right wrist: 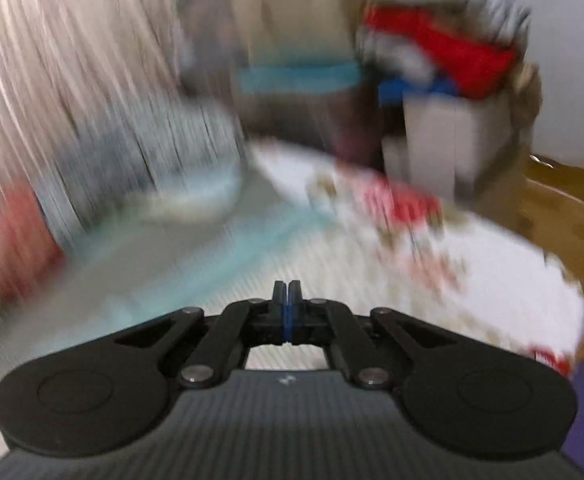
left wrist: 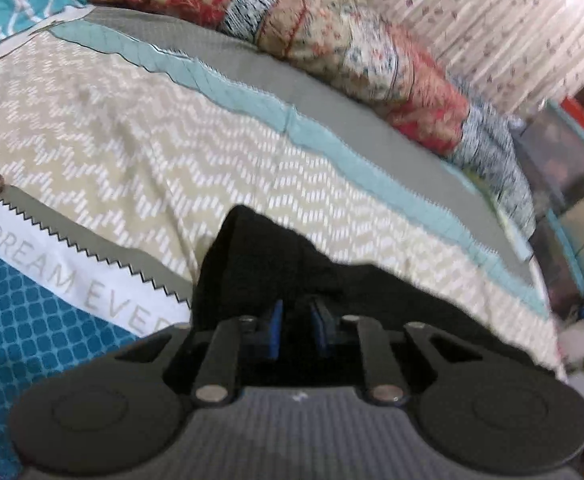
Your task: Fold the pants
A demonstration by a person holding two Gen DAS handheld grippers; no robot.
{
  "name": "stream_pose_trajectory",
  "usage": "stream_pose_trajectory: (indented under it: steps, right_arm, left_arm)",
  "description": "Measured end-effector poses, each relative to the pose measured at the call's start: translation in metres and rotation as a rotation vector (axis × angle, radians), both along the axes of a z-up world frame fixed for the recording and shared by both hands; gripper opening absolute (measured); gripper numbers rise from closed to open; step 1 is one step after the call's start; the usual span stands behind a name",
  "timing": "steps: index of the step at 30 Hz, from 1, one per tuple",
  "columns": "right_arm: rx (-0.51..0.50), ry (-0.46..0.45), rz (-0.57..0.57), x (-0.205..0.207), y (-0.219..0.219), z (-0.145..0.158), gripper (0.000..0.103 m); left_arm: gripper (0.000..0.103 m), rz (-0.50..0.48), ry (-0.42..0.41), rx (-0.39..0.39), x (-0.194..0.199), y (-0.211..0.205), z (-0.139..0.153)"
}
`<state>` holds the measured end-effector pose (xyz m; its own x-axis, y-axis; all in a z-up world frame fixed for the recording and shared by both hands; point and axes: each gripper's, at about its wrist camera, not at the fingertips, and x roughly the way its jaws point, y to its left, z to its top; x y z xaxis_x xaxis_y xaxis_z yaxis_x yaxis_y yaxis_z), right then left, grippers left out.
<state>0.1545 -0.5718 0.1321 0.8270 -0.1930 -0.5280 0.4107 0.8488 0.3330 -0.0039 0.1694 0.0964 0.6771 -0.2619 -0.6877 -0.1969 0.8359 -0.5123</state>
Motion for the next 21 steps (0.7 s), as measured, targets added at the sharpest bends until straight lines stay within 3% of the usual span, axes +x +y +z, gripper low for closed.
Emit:
stream_pose_trajectory:
  steps: [3,5,6,8,9,12,14,16,18,19,20,21]
  right_arm:
    - [-0.077,-0.106,-0.04,-0.019,-0.006,0.046,0.002]
    - [-0.105,-0.062,-0.033,-0.022,-0.012,0.046,0.008]
    - [-0.102,-0.002,-0.005,-0.018,-0.013,0.036,0.01]
    - [-0.065,0.177,0.101,-0.002,-0.012,-0.003,0.033]
    - [-0.082,0.245,0.12,0.002,-0.005,-0.024,0.037]
    - [-0.175,0.338,0.17,0.013,0.016,-0.066,0.042]
    - [-0.21,0.373,0.194,0.023,0.025,-0.085,0.051]
    - [-0.263,0.405,0.188,0.035,0.031,-0.095,0.053]
    - [-0.284,0.432,0.187,0.045,0.03,-0.102,0.053]
    - [-0.282,0.447,0.203,0.046,0.028,-0.106,0.05]
    - [-0.285,0.461,0.226,0.047,0.03,-0.109,0.028]
    - [-0.288,0.471,0.252,0.048,0.033,-0.109,0.027]
  left_arm:
    - [0.015,0.014,-0.014,-0.048,-0.004,0.007,0.006]
    - [0.015,0.012,-0.008,-0.041,-0.007,0.004,0.003]
    - [0.015,0.011,-0.002,-0.036,-0.006,0.003,0.001]
    - [0.015,0.016,0.019,-0.042,-0.007,0.0,-0.003]
    - [0.015,0.019,0.025,-0.046,-0.008,-0.002,-0.004]
    - [0.02,0.017,0.05,-0.02,-0.008,-0.008,-0.004]
    - [0.029,0.018,0.068,0.001,-0.007,-0.01,-0.003]
    - [0.056,0.014,0.077,-0.003,-0.004,-0.012,-0.003]
    - [0.064,0.019,0.088,-0.018,0.0,-0.014,-0.006]
    - [0.062,0.013,0.089,-0.024,0.002,-0.016,-0.009]
    - [0.058,0.008,0.093,-0.026,0.005,-0.018,-0.012]
    - [0.038,0.007,0.105,-0.017,0.008,-0.02,-0.015]
